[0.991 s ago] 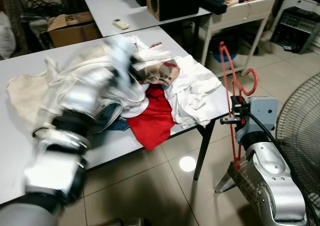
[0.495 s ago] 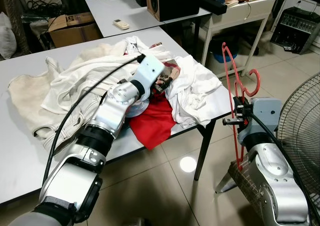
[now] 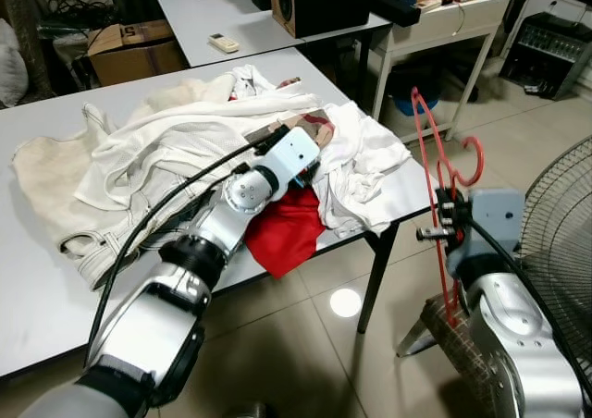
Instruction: Hang hanger
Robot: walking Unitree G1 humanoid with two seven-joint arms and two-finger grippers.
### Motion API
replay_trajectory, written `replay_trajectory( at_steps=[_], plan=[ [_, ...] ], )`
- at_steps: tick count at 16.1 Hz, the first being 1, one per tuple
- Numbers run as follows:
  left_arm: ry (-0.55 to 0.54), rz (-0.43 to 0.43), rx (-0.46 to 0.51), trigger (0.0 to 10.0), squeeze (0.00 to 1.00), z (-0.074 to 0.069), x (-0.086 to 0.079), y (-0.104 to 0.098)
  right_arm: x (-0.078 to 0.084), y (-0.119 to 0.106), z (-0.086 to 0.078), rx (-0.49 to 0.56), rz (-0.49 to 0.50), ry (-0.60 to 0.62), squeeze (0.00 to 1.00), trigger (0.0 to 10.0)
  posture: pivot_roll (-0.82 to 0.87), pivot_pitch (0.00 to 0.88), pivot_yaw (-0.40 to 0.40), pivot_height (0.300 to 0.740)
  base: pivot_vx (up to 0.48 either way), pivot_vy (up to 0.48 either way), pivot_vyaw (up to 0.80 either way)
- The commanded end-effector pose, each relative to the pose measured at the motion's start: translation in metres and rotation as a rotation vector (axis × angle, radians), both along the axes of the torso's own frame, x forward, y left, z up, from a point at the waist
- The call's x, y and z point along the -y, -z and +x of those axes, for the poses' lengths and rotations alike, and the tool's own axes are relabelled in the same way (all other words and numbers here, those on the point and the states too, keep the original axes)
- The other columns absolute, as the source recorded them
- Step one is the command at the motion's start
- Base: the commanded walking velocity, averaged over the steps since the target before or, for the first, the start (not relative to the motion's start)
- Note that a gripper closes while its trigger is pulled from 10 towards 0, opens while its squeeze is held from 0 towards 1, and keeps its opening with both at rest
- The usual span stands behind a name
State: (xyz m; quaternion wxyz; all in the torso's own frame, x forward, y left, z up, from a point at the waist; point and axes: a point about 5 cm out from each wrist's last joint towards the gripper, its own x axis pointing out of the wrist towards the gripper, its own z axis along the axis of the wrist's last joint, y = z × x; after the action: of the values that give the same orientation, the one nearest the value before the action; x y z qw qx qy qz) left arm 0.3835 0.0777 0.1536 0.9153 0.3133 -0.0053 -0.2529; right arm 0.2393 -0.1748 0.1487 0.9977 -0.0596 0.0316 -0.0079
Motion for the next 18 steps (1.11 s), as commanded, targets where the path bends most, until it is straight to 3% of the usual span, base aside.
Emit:
replay_trajectory(
  at_steps=[1, 4, 10, 11, 13, 14, 18],
  plan=[
    [-0.013, 0.027, 0.029, 10.0, 0.00, 0.002, -0.001, -0.001, -0.001, -0.004, -0.003, 0.005, -0.009, -0.012, 0.00, 10.0, -0.14, 0.007, 0.032, 0.740, 0.000, 0.000, 0.00],
    [-0.055, 0.035, 0.083, 10.0, 0.00, 0.006, -0.002, -0.005, -0.001, -0.006, -0.005, -0.004, -0.018, -0.024, 0.00, 10.0, -0.16, 0.016, 0.017, 0.740, 0.000, 0.000, 0.00],
    [-0.060, 0.061, 0.073, 10.0, 0.00, 0.008, 0.006, -0.001, -0.005, -0.006, -0.005, -0.019, -0.018, -0.041, 0.00, 10.0, -0.17, 0.028, 0.020, 0.740, 0.000, 0.000, 0.00],
    [-0.057, 0.061, 0.072, 8.7, 0.00, 0.008, 0.007, -0.002, -0.005, -0.007, -0.006, -0.019, -0.018, -0.038, 0.00, 10.0, -0.18, 0.030, 0.025, 0.740, 0.000, 0.000, 0.00],
    [-0.061, 0.063, 0.071, 1.4, 0.00, 0.009, 0.007, -0.002, -0.003, -0.007, -0.008, -0.020, -0.019, -0.021, 0.00, 10.0, -0.18, 0.030, 0.036, 0.740, 0.000, 0.000, 0.00],
    [-0.070, 0.058, 0.068, 0.0, 0.00, 0.009, 0.007, -0.002, -0.002, -0.008, -0.009, -0.018, -0.017, -0.013, 0.00, 10.0, -0.18, 0.029, 0.043, 0.740, 0.000, 0.000, 0.00],
    [-0.078, 0.063, 0.058, 0.0, 0.00, 0.009, 0.007, 0.000, -0.003, -0.007, -0.009, -0.016, -0.013, -0.003, 0.00, 10.0, -0.18, 0.024, 0.053, 0.740, 0.000, 0.000, 0.00]
  ],
)
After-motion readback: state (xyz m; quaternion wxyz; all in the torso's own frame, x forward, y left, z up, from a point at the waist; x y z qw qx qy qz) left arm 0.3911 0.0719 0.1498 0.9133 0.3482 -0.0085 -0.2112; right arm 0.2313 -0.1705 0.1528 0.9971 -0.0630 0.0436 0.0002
